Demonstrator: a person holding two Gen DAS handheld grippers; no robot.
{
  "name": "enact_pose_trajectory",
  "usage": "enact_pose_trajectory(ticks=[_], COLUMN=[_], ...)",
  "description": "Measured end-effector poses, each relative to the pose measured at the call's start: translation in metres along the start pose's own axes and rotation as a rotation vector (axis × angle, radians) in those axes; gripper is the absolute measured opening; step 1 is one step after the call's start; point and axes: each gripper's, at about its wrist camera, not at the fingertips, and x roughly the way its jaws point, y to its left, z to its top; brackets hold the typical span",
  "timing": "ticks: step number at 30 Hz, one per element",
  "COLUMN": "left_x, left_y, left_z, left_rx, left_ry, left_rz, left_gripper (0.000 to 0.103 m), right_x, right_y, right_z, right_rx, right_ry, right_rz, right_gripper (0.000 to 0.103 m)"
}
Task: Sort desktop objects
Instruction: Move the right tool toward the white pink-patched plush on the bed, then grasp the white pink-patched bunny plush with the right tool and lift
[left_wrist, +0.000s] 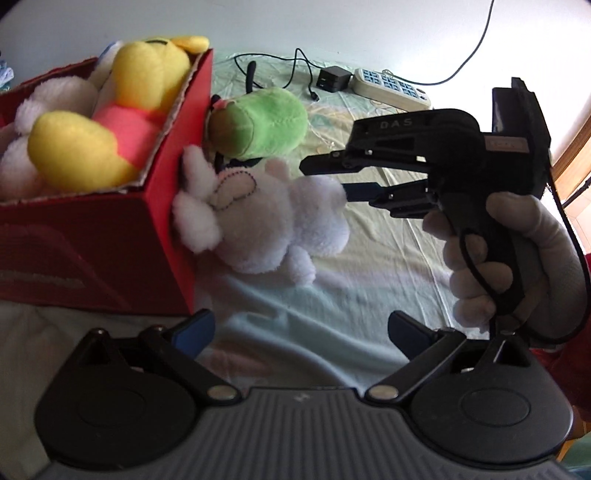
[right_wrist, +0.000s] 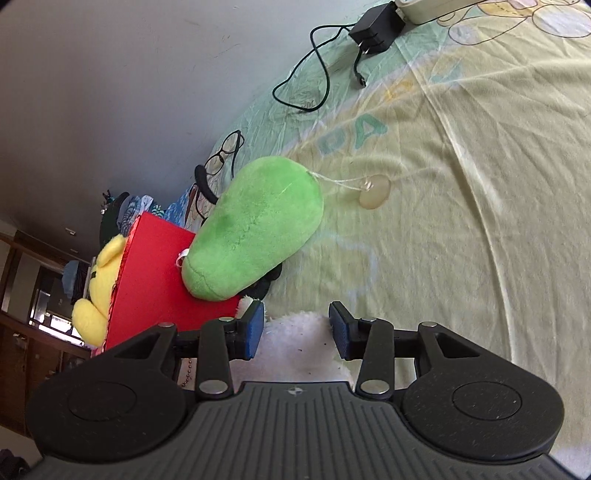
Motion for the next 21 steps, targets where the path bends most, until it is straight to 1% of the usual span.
enact_pose_trajectory(ticks=[3,4,9,14,16,17,19,21], left_x=[0.002,0.003,0.005,-0.001,-0.004,-0.005,-0.006,-0.005], left_y=[0.003,0.003,0.002,0.000,0.000,-0.001,-0.003,-0.002], left_z=[0.001,0.001,-0.002,-0.008,-0.011,-0.012,-0.014,-0.015], left_rx=[-0.015,-0.014,0.013,0.042,0.053,0.062,0.078,0.066], left_ry=[-0.002,0.000,0.021,0.037,0.042,0.044,0.044,0.048], left_rz=[-0.011,-0.014,-0.032,-0.062,-0.074,-0.074,-0.062,-0.062], left_gripper=[0.100,0.100,0.100,0.100,0.100,0.100,0.100,0.100], right_x=[-0.011,-0.014,-0.033,-0.053,-0.060,-0.063,-0.073,-0.082], right_y=[0.001,0.002,0.013,0.011,0.014,0.017,0.019,0.013], right_z=[-0.005,-0.006,-0.025,-0.052,-0.064,-0.070,-0.072,-0.064], right_rx=[0.011,0.005,-0.108,-0.129,-0.160,-0.183,-0.192,-0.128], right_ry=[0.041,0.056,0.122,0.226,0.278,0.289,0.261,0.181], right_rz=[0.087,0.102,0.125,0.196,0.219,0.222,0.245,0.275], right_gripper=[0.043,0.043,0.043,0.042,0.042,0.042,0.042,0.042])
